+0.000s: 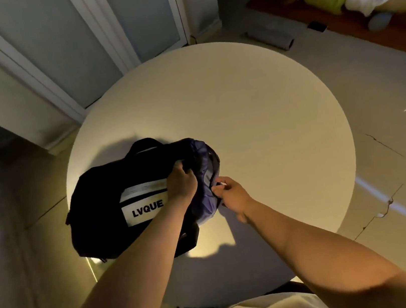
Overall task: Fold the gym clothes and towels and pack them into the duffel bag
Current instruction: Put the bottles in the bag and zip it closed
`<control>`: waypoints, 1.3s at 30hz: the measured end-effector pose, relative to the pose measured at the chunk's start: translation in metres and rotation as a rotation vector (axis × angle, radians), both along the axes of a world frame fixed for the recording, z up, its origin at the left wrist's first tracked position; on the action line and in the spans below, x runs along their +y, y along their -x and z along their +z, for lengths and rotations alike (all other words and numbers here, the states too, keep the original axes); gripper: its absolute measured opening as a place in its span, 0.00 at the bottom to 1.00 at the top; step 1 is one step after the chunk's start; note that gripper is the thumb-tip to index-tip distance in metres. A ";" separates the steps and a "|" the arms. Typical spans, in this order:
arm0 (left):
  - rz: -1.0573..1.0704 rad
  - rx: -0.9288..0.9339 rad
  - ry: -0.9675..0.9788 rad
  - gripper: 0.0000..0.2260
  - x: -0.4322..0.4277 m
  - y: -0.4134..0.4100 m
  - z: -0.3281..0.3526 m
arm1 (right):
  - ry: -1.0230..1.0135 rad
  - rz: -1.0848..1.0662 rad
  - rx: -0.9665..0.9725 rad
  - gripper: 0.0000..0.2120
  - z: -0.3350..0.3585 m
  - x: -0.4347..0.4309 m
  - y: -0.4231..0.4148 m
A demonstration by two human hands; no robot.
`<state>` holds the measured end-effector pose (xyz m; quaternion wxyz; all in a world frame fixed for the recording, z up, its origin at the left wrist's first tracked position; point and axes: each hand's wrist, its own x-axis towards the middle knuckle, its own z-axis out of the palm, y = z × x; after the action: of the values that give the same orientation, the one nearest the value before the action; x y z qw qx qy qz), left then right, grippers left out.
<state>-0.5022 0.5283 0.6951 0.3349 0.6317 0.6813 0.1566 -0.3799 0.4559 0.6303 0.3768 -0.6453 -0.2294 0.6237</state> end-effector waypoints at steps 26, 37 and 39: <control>-0.233 0.378 -0.422 0.10 -0.081 0.011 -0.040 | -0.278 0.017 -0.222 0.05 0.014 -0.028 -0.011; -0.201 0.455 -0.392 0.14 -0.079 0.010 -0.034 | -0.526 0.049 -0.432 0.07 0.017 -0.032 -0.002; -0.201 0.450 -0.388 0.15 -0.078 0.009 -0.033 | -0.496 -0.008 -0.389 0.08 0.016 -0.032 0.000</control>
<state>-0.5113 0.4502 0.6620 0.0627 0.7669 0.6299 0.1058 -0.3803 0.4243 0.6459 0.4744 -0.6417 -0.4397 0.4120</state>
